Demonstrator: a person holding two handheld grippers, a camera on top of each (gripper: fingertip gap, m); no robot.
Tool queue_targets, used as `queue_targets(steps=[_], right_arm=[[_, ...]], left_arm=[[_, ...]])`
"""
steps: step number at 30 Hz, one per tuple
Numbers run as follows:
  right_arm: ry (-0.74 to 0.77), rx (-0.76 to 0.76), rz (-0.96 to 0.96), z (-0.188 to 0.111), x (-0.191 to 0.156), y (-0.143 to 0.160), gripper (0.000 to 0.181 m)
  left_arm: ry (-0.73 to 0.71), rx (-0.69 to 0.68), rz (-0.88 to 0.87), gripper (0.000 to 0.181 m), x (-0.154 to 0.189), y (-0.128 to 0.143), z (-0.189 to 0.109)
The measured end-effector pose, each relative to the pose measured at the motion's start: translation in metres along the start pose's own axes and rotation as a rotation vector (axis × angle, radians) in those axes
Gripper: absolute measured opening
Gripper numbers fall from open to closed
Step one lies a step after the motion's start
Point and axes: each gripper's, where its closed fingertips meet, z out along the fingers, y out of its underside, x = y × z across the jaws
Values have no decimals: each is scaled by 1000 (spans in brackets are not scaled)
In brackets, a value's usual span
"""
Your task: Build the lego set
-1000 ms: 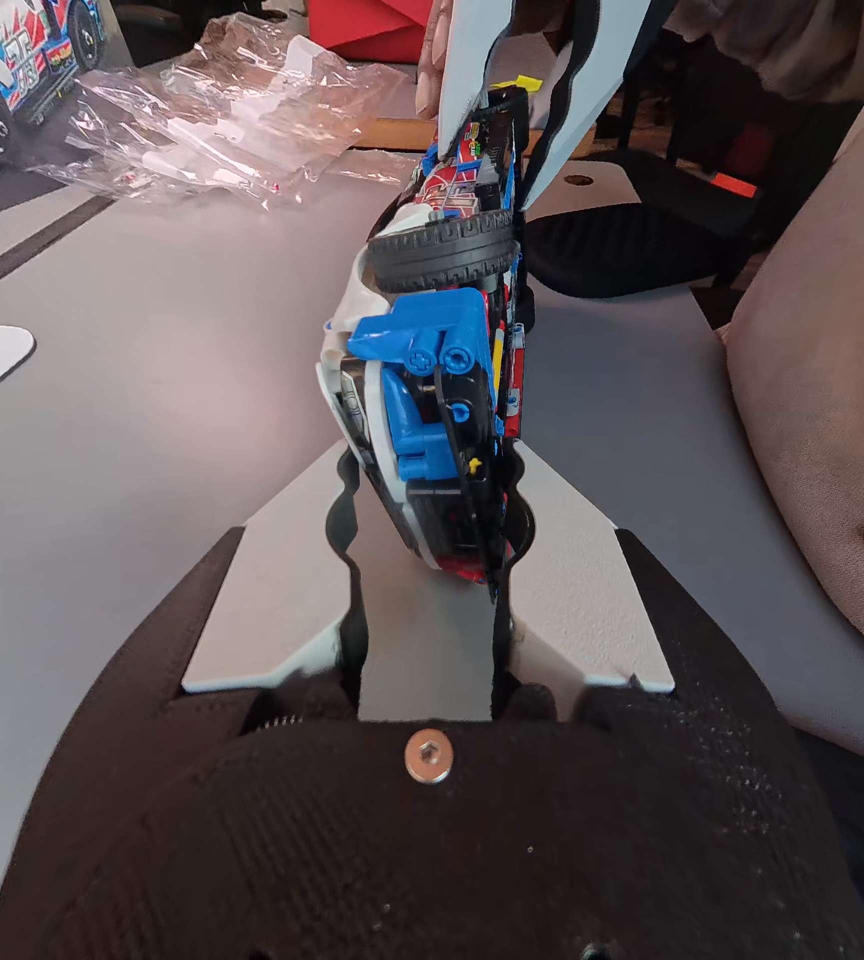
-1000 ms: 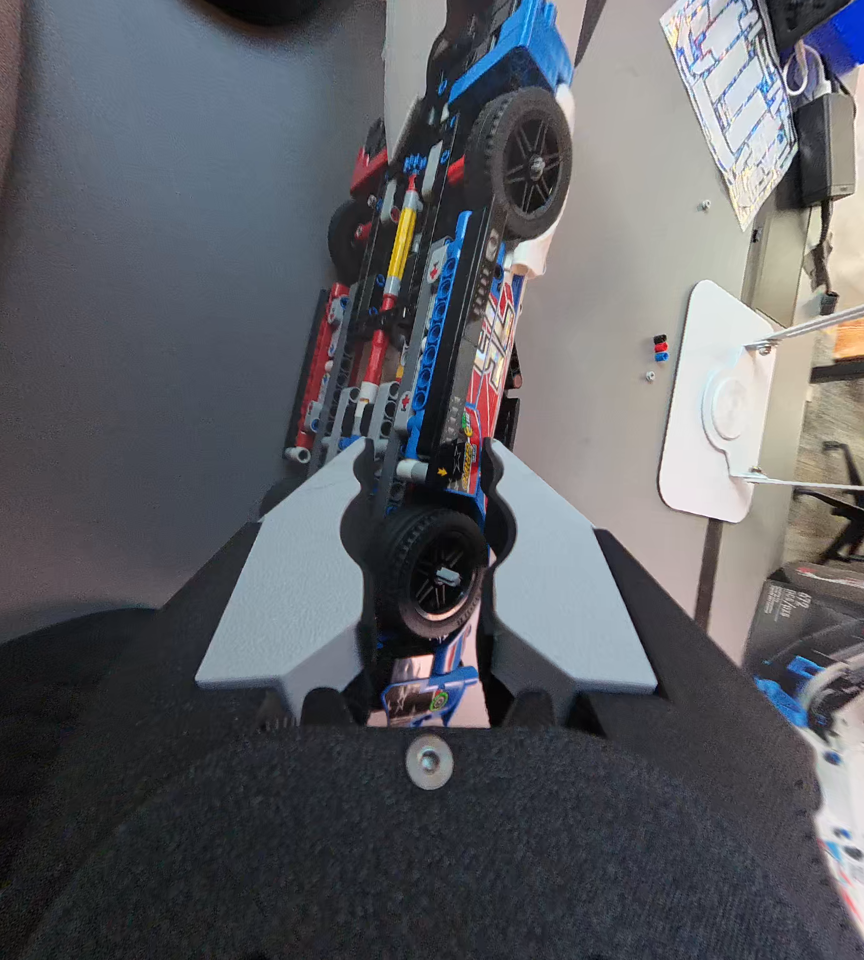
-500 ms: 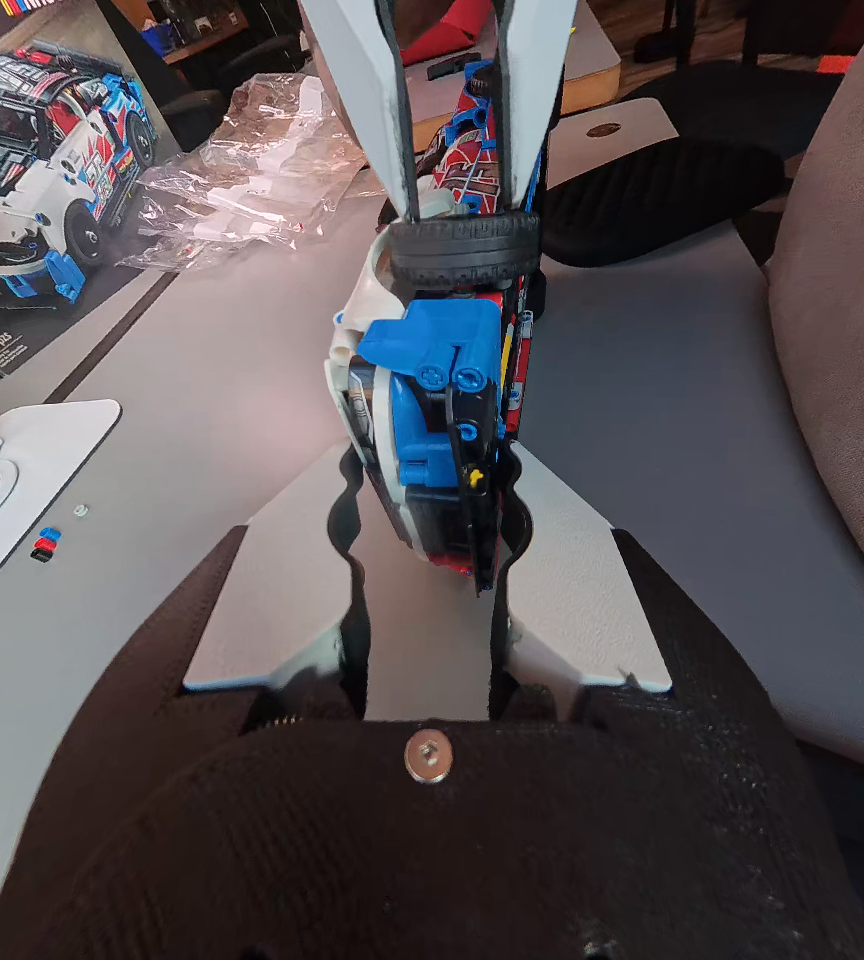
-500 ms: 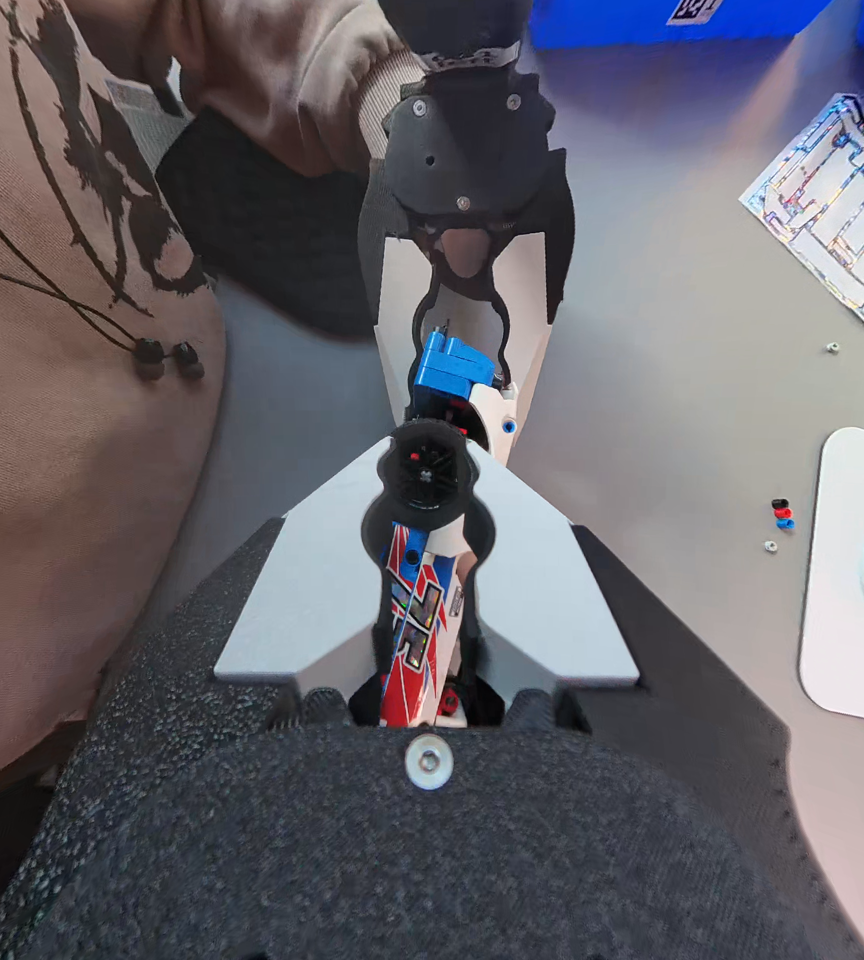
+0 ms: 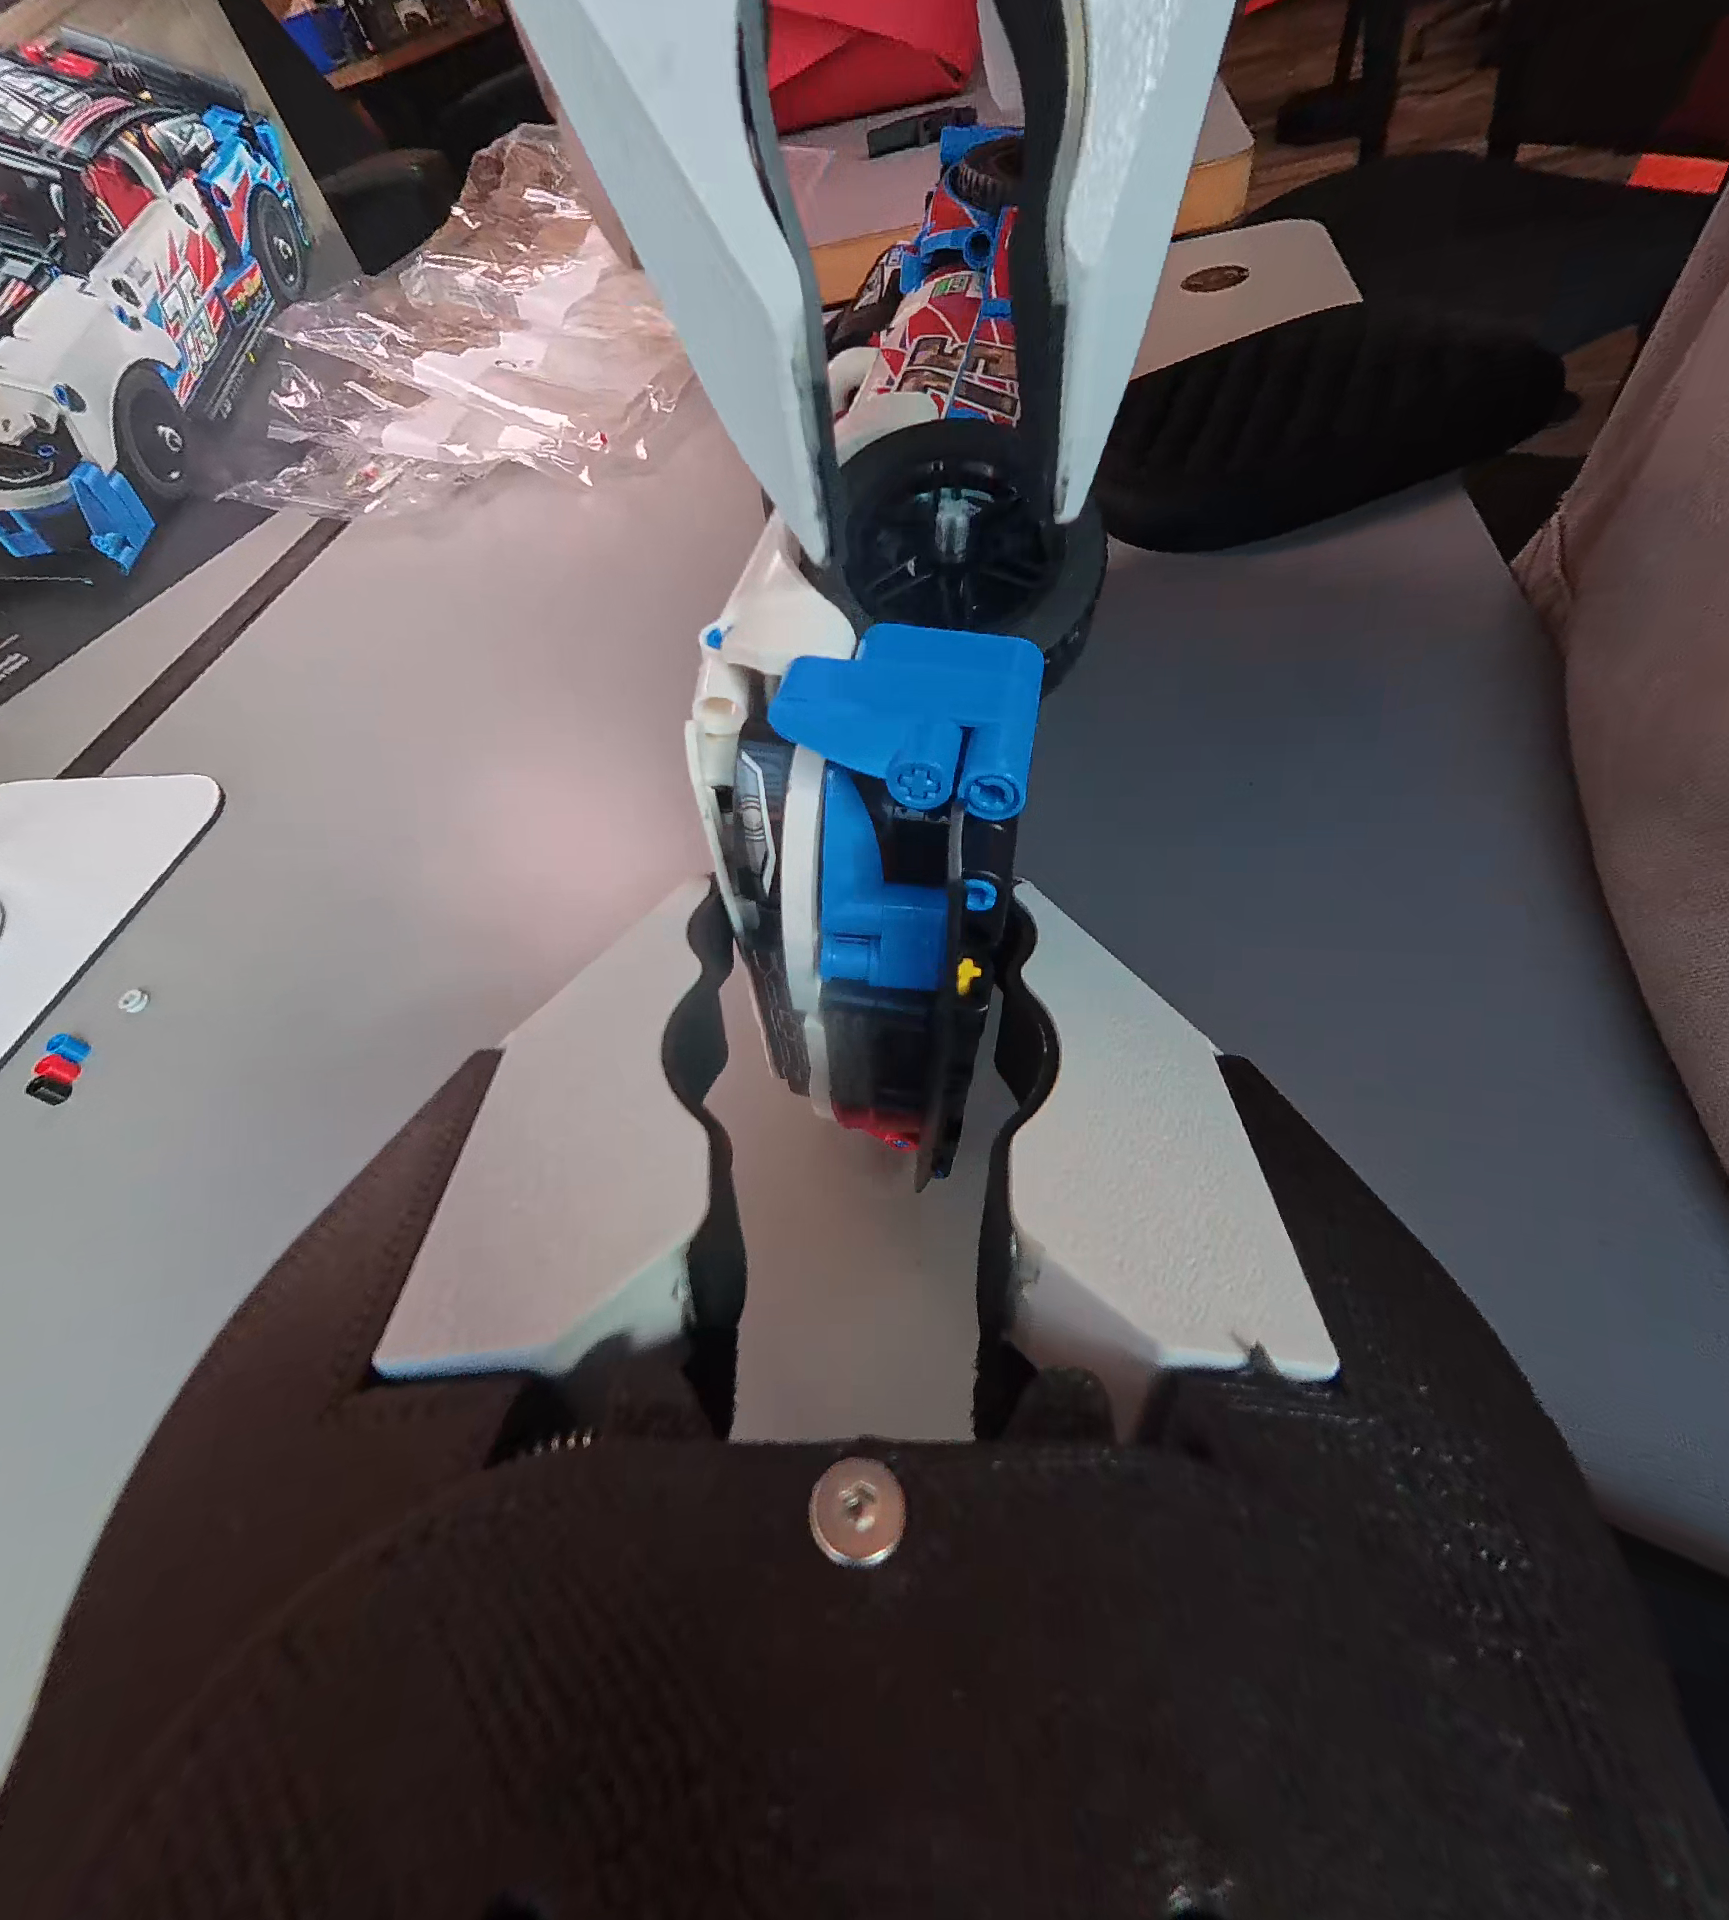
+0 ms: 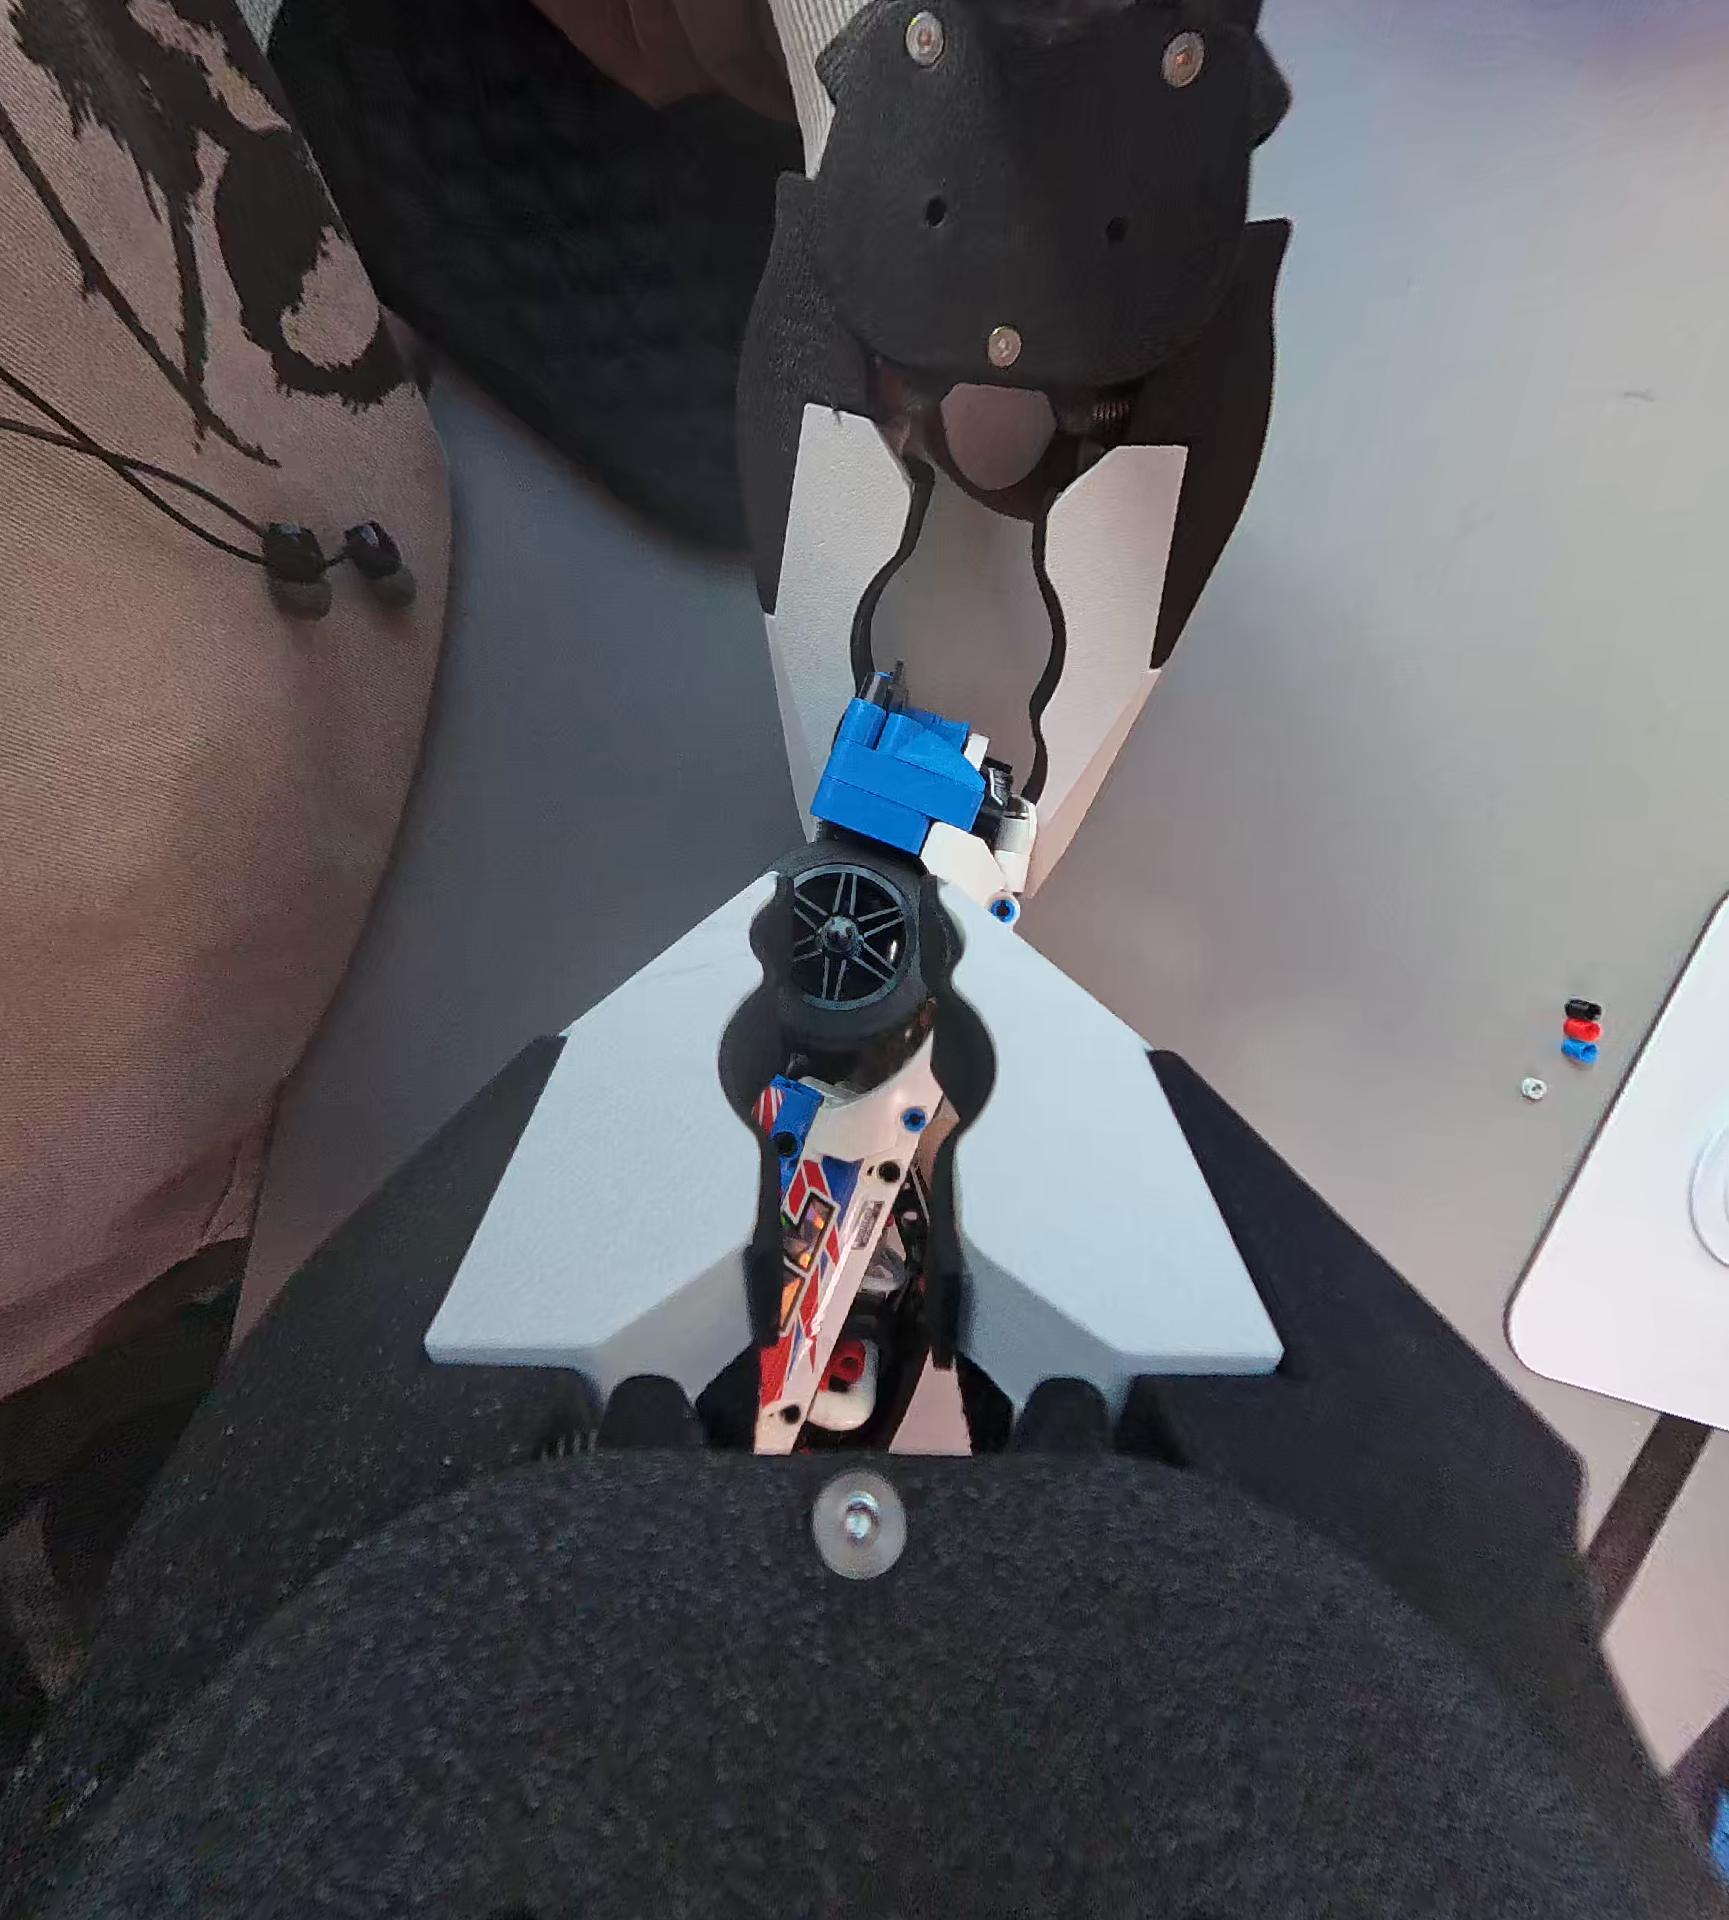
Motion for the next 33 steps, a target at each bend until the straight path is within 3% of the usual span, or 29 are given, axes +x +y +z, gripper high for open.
queue_targets(steps=[1,13,23,27,32,33], right_arm=[[4,18,11,-4,1,0,21],[42,-103,37,1,-1,22,12],[78,-63,29,2,-3,20,11],[62,-15,25,2,-3,18,11],[-2,72,93,-2,3,21,13],[-24,99,100,-8,3,18,23]], left_arm=[[1,-2,-9,48,0,0,0],[9,-2,-67,48,-1,1,2],[29,15,-84,48,1,2,3],[58,57,-74,71,-2,-5,5],[139,64,-75,52,-1,-8,13],[139,67,-90,51,-2,-8,13]])
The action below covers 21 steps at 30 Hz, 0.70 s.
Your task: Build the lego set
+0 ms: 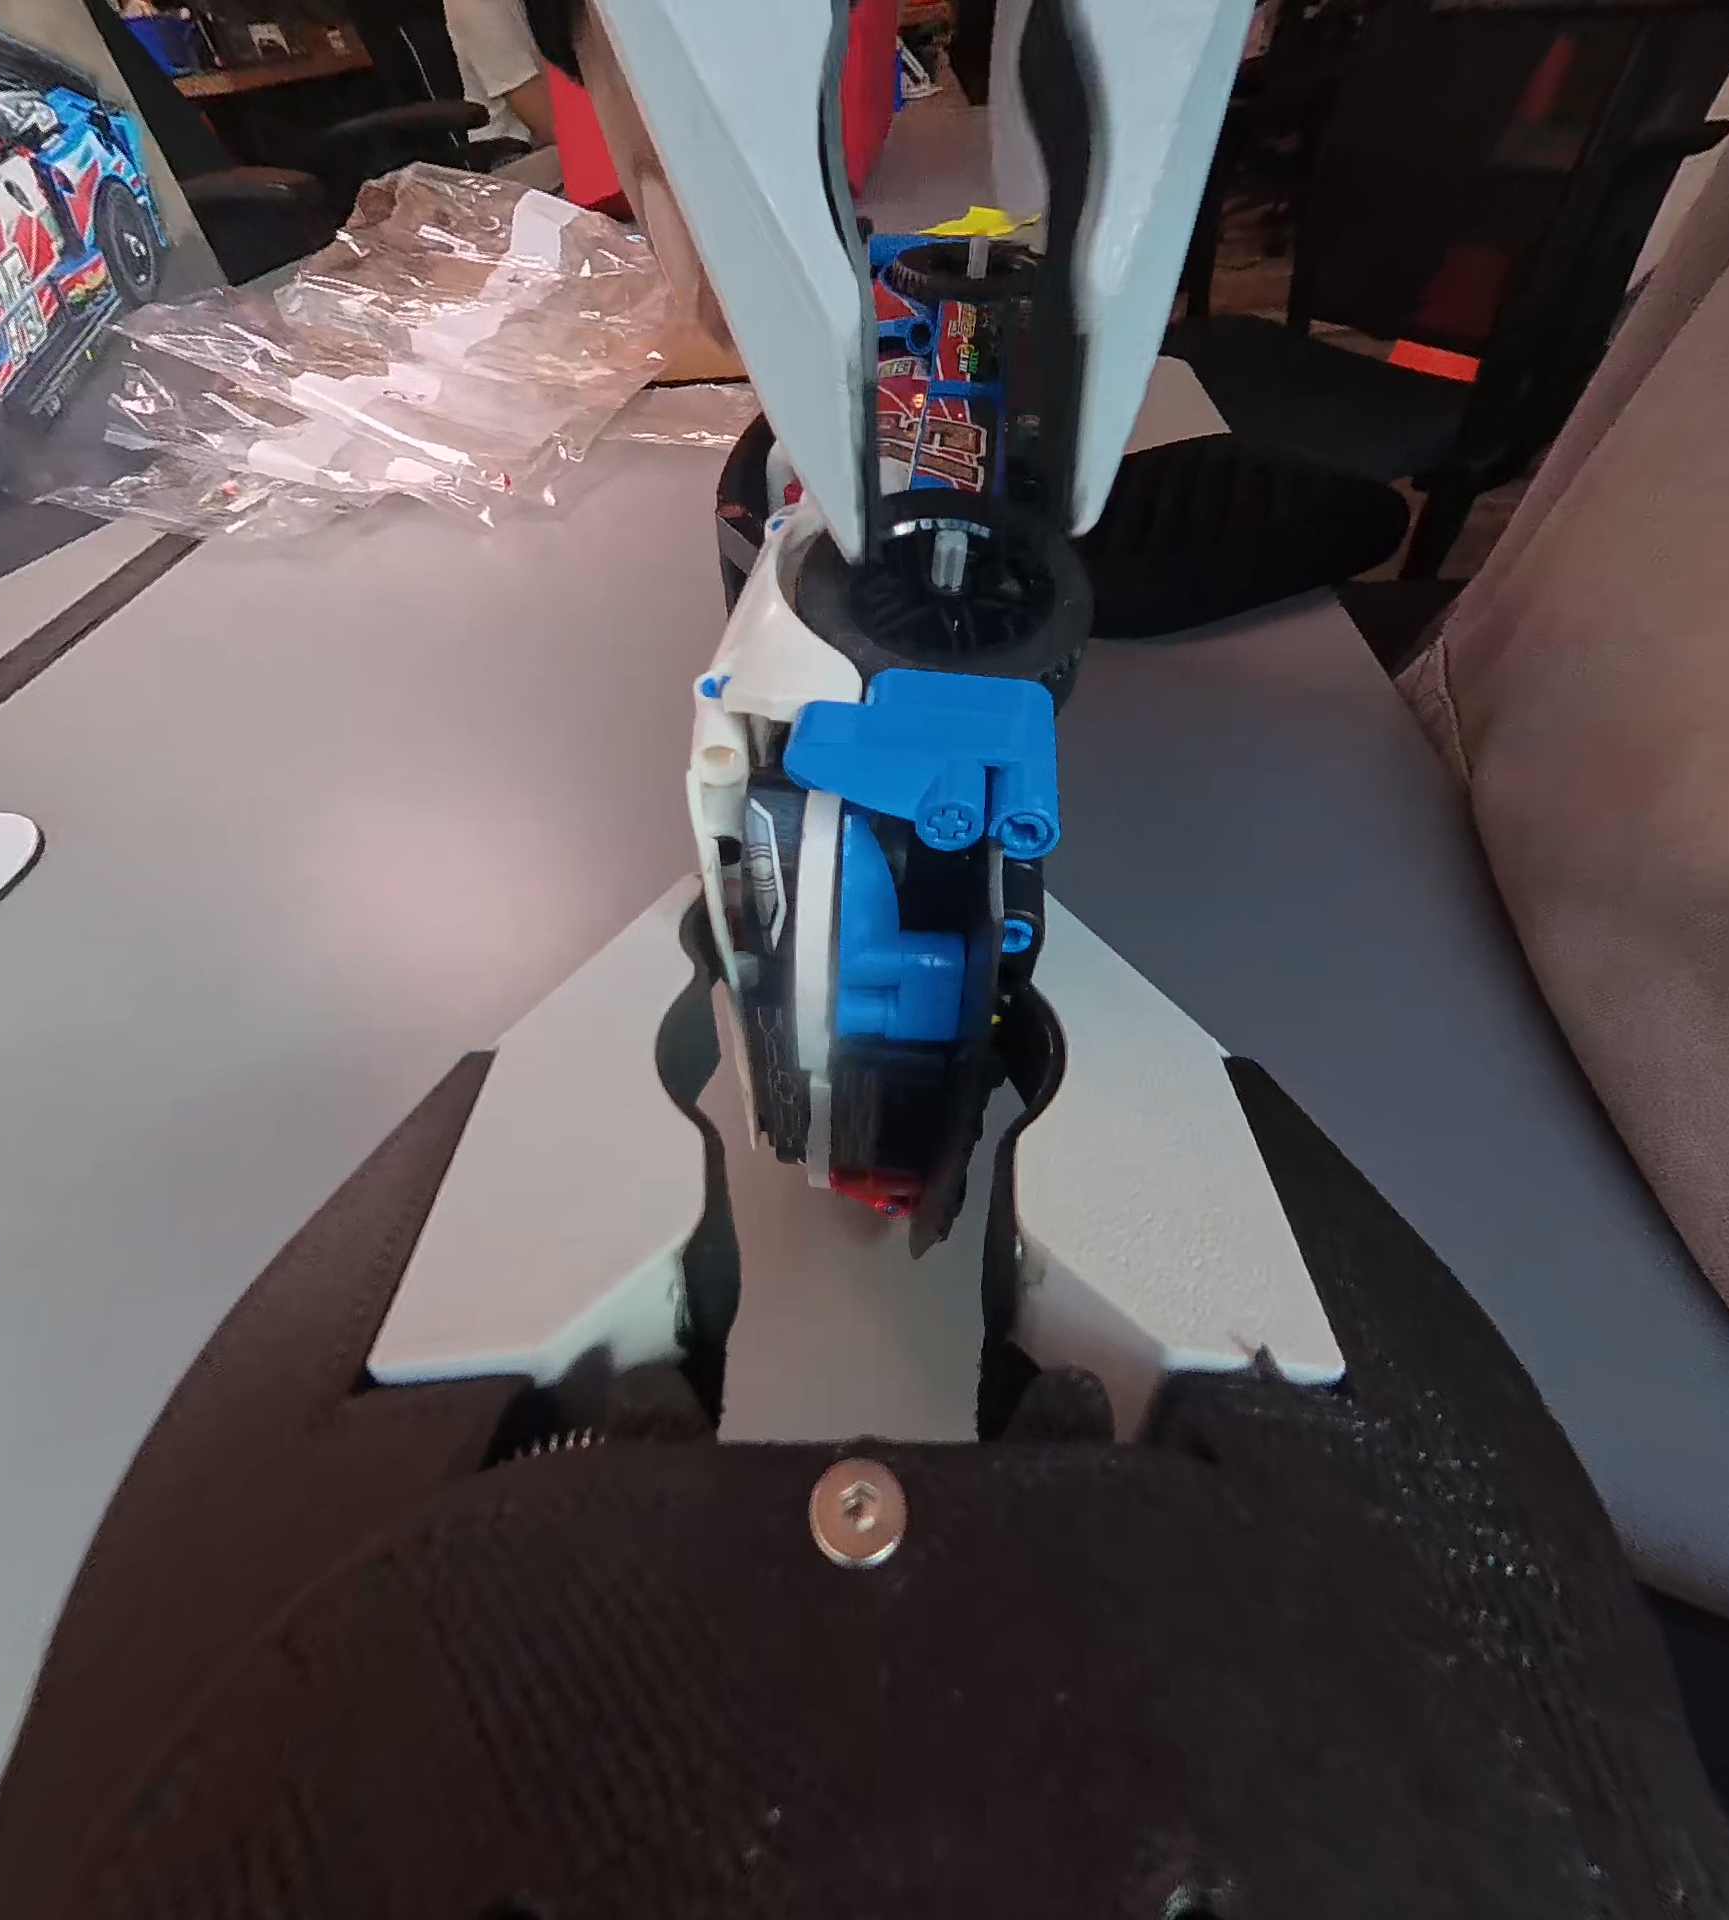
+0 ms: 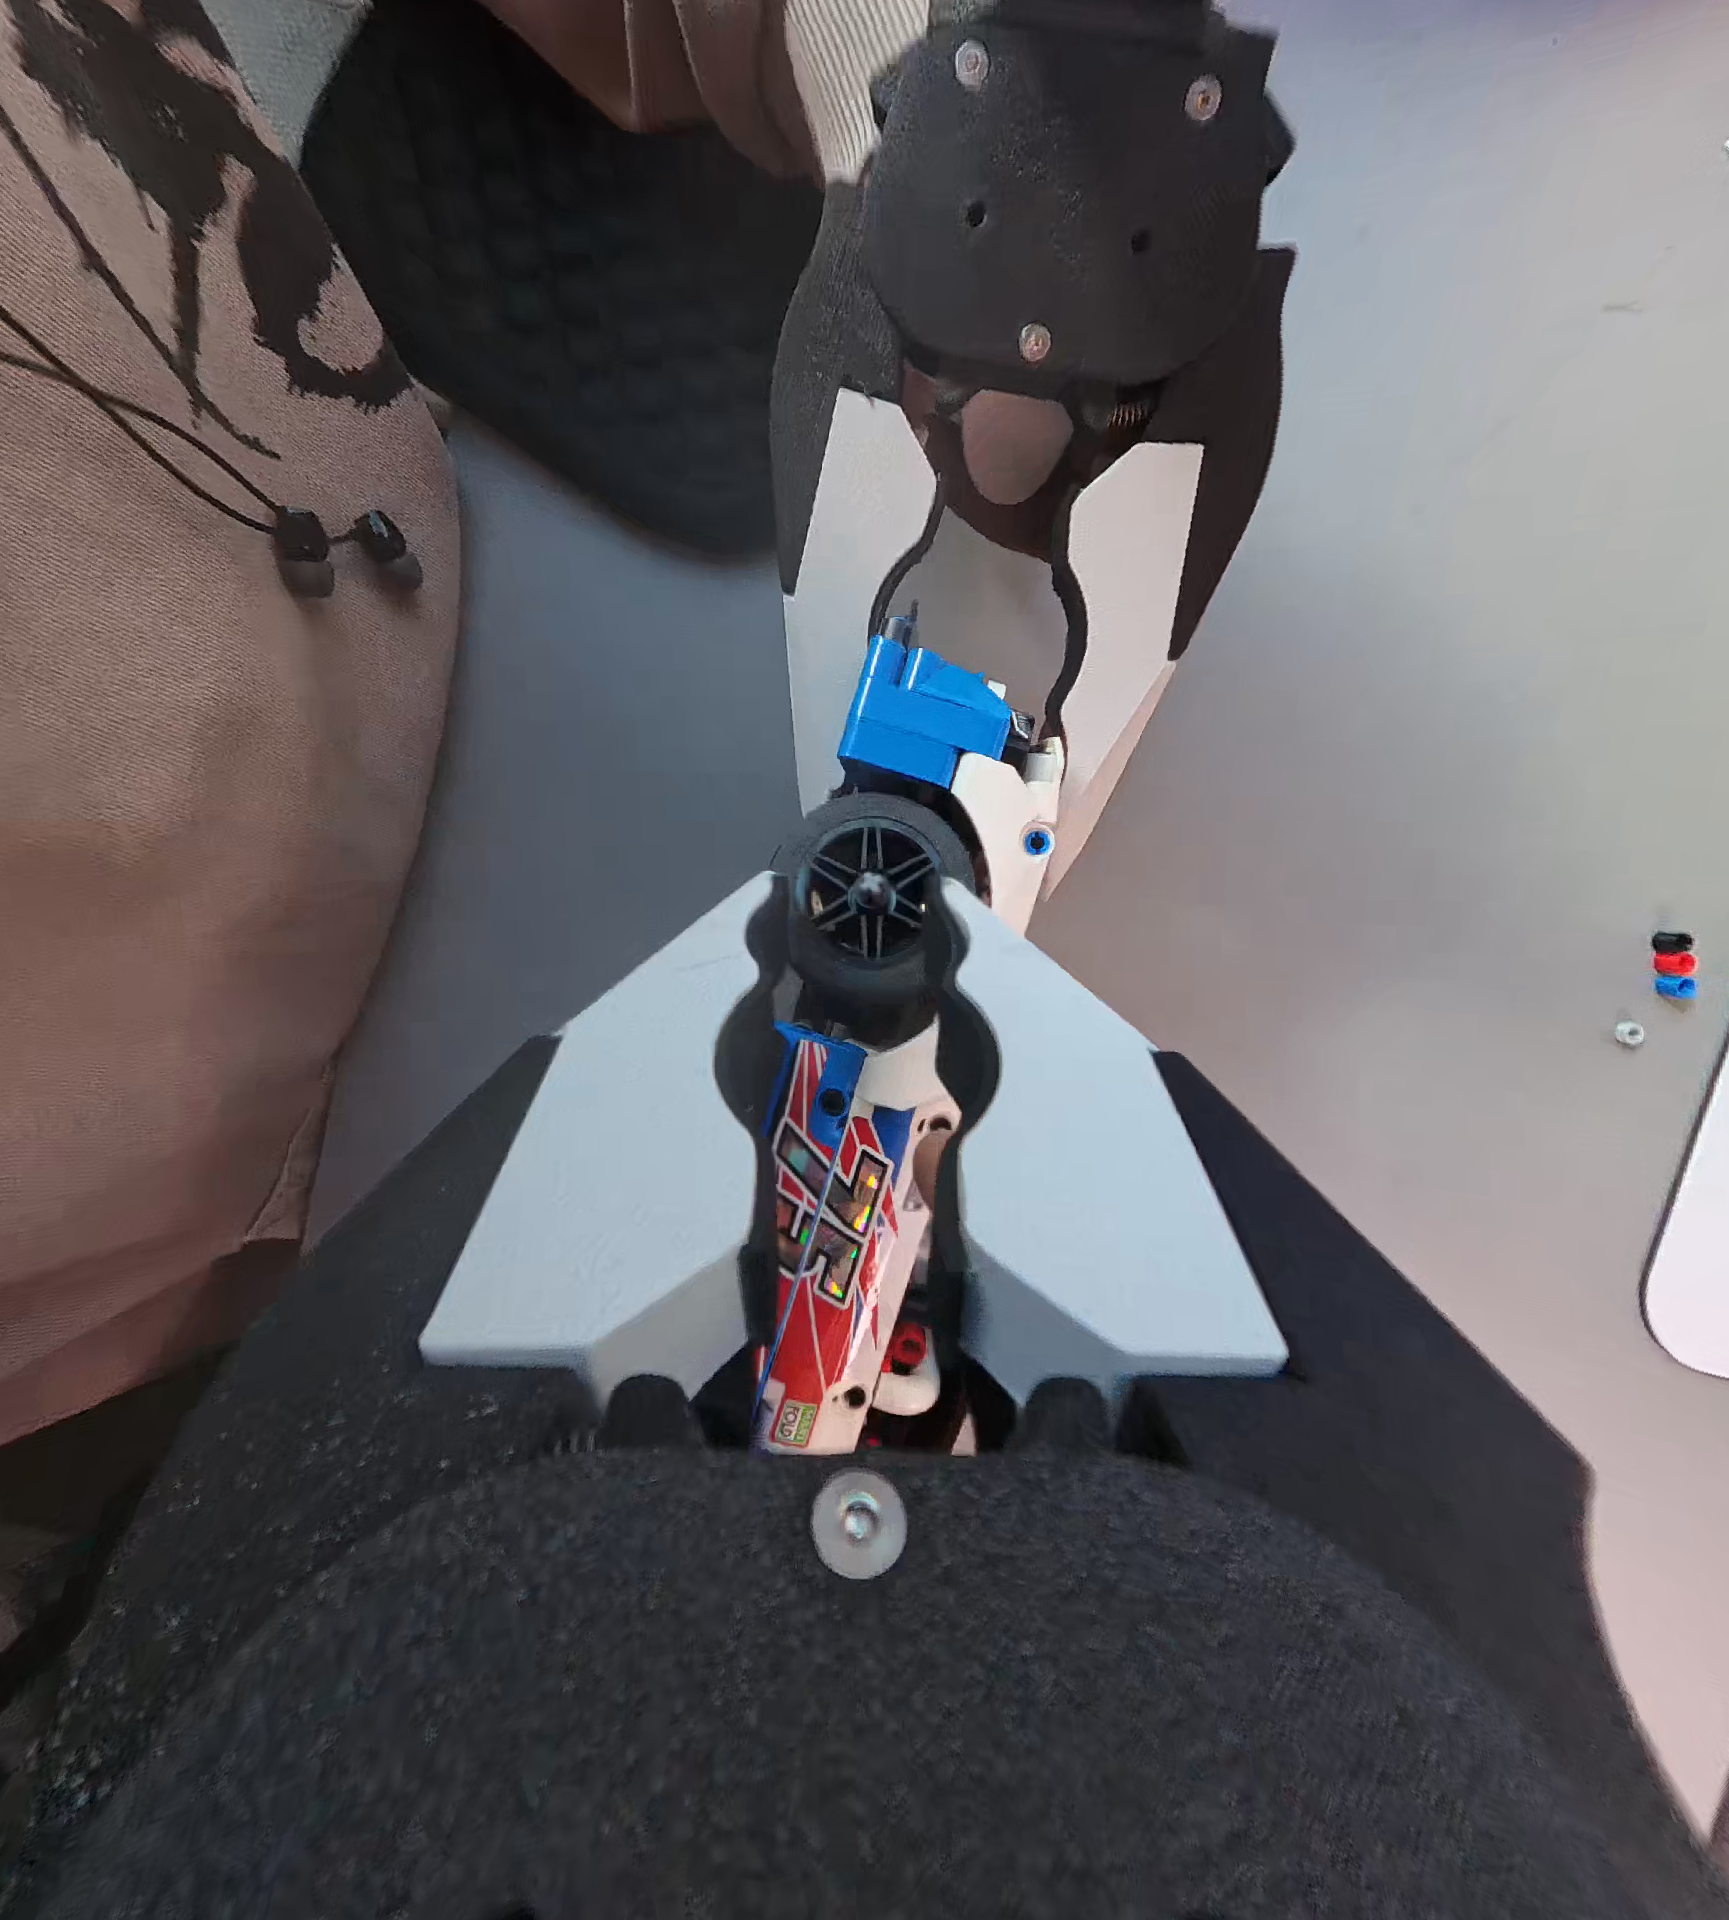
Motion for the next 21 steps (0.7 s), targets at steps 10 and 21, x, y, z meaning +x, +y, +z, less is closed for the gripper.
queue_targets(steps=[10,21], right_arm=[[336,41,166,-8,183,50,16],[132,26,233,85,276,111,16]], left_arm=[[-41,26,-64,50,-2,1,-3],[-47,48,-49,50,-1,1,-5]])
